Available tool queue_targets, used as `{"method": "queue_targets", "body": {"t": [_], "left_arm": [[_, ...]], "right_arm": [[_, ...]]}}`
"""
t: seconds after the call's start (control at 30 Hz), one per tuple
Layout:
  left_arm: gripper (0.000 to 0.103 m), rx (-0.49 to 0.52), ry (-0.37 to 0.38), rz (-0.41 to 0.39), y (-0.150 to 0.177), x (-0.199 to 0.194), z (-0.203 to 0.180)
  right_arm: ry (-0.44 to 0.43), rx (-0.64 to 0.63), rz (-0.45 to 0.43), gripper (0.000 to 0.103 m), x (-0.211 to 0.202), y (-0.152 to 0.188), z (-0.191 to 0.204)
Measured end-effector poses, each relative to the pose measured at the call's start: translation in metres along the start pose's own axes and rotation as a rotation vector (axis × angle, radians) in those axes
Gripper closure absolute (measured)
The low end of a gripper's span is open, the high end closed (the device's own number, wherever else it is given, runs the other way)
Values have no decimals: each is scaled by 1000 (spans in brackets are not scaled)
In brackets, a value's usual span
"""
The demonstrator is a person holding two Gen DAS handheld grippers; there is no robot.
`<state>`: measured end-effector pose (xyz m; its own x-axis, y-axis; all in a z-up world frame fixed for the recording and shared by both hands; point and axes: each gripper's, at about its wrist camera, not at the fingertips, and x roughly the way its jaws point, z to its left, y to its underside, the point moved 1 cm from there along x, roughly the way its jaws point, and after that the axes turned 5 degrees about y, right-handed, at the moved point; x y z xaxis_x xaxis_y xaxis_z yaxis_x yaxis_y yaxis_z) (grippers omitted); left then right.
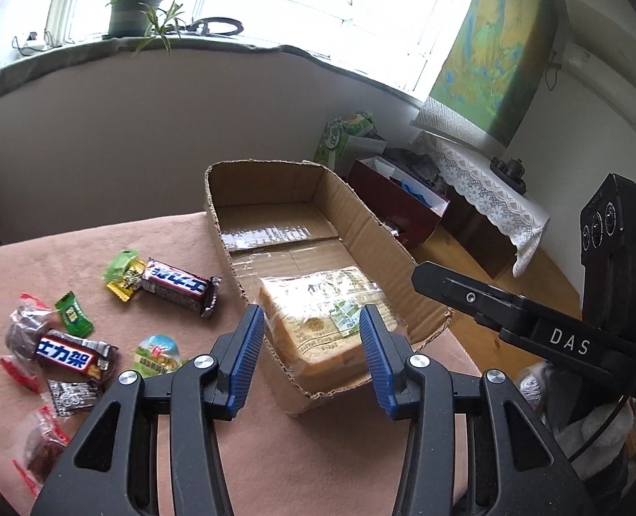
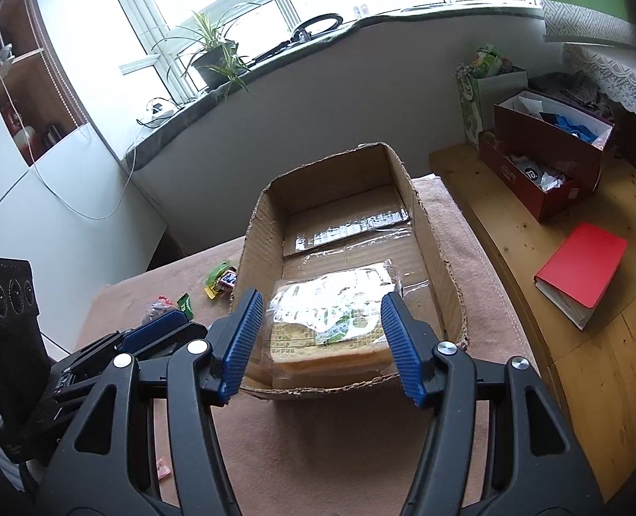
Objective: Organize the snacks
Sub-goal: 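Lower the bread loaf into the box and open both grippers, then grasp the pink candy packet with the right gripper while the left grasps a clear snack bag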
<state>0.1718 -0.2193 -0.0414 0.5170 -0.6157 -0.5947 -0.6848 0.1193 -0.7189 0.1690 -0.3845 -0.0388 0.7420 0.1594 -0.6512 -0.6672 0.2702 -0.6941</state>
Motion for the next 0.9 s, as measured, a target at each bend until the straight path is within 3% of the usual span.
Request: {"method": "queue_targets", "body": {"t": [0.4,0.9], "left_arm": [[59,14,-70,-63,21,-56,14],[50,-58,-234,-102,64,-128,85]], "right_arm": [[14,-85,-7,34,-25,32,48],[19,-218,58,33,-28,95,102]]}}
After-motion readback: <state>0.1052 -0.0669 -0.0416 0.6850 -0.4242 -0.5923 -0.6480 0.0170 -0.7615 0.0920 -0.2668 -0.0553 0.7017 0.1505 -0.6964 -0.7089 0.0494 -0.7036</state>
